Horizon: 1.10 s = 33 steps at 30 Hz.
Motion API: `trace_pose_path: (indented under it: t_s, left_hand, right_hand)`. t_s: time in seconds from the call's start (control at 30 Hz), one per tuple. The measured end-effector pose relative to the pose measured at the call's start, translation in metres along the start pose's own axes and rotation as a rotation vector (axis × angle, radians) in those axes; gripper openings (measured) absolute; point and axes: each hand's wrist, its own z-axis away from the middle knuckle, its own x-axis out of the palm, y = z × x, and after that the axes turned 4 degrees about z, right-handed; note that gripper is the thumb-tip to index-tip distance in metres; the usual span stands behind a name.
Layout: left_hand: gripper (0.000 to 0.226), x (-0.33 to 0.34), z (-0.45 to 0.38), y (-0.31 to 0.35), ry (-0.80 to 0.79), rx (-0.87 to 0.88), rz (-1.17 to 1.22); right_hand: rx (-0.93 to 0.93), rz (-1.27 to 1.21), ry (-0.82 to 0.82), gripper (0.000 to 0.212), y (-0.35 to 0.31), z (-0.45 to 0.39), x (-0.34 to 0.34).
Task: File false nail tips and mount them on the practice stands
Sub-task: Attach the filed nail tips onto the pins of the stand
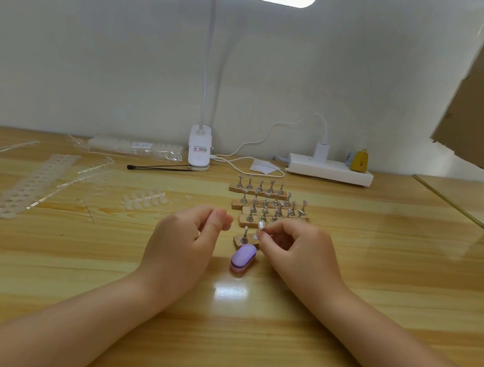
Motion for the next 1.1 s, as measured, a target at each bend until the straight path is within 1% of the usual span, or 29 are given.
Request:
trace_pose_path:
  t_s: [0.1, 0.17, 0.23, 0.27, 0.3, 0.33, 0.4, 0.43, 0.5, 0.53, 0.6, 0.7, 0.8, 0.93, 1.0, 1.1]
  left_hand:
    - [0.026, 0.002, 0.000, 0.001, -0.003, -0.002, -0.007]
    - [0.028, 0.002, 0.000, 0.001, -0.004, 0.007, -0.026]
    - [0.030, 0.000, -0.001, 0.002, -0.018, 0.015, -0.119]
    - [0.028, -0.002, -0.003, 0.002, -0.033, 0.027, -0.243]
    - [0.026, -0.004, -0.004, 0.003, -0.051, 0.046, -0.425]
    - [0.029, -0.007, -0.007, 0.004, -0.075, 0.056, -0.632]
    - [0.039, -0.013, -0.013, 0.005, -0.160, -0.002, -0.975]
    - [0.042, -0.016, -0.016, 0.006, -0.211, -0.053, -1.074]
    - [0.042, -0.021, -0.022, 0.006, -0.319, -0.140, -1.162]
    - [0.040, -0.022, -0.023, 0.006, -0.365, -0.151, -1.184]
    - [0.035, -0.024, -0.024, 0.005, -0.397, -0.121, -1.200]
    - [0.027, -0.024, -0.025, 0.002, -0.364, -0.062, -1.127]
    - [0.022, -0.025, -0.026, -0.005, -0.315, -0.041, -0.964]
    - [0.028, -0.025, -0.026, -0.013, -0.241, 0.013, -0.831]
    - [0.029, -0.025, -0.027, -0.017, -0.224, 0.068, -0.849]
    - [0.027, -0.026, -0.029, -0.019, -0.244, 0.153, -0.900]
  right_hand:
    - [0.038, 0.101, -0.064, 0.007, 0.001, -0.003, 0.002]
    - [0.038, 0.164, -0.107, 0.013, 0.002, -0.004, 0.003]
    - [0.031, 0.205, -0.112, 0.017, 0.001, -0.004, 0.003]
    - [0.025, 0.217, -0.108, 0.017, 0.000, -0.003, 0.003]
    - [0.019, 0.229, -0.104, 0.017, 0.000, -0.003, 0.003]
    - [0.014, 0.239, -0.104, 0.017, 0.000, -0.003, 0.002]
    - [0.014, 0.233, -0.103, 0.016, 0.000, -0.002, 0.001]
    - [0.017, 0.216, -0.098, 0.016, 0.000, -0.001, 0.001]
    - [0.024, 0.186, -0.082, 0.023, 0.000, 0.000, 0.000]
    - [0.024, 0.182, -0.076, 0.028, 0.000, 0.001, 0.000]
    - [0.017, 0.183, -0.067, 0.036, -0.002, 0.003, -0.001]
    - [-0.014, 0.175, -0.031, 0.039, -0.005, 0.004, -0.003]
    - [-0.061, 0.141, -0.004, 0.043, -0.010, 0.006, -0.004]
    - [-0.094, 0.112, -0.009, 0.041, -0.012, 0.009, -0.004]
    - [-0.091, 0.108, -0.023, 0.041, -0.013, 0.010, -0.004]
    - [-0.074, 0.074, -0.023, 0.042, -0.016, 0.011, -0.004]
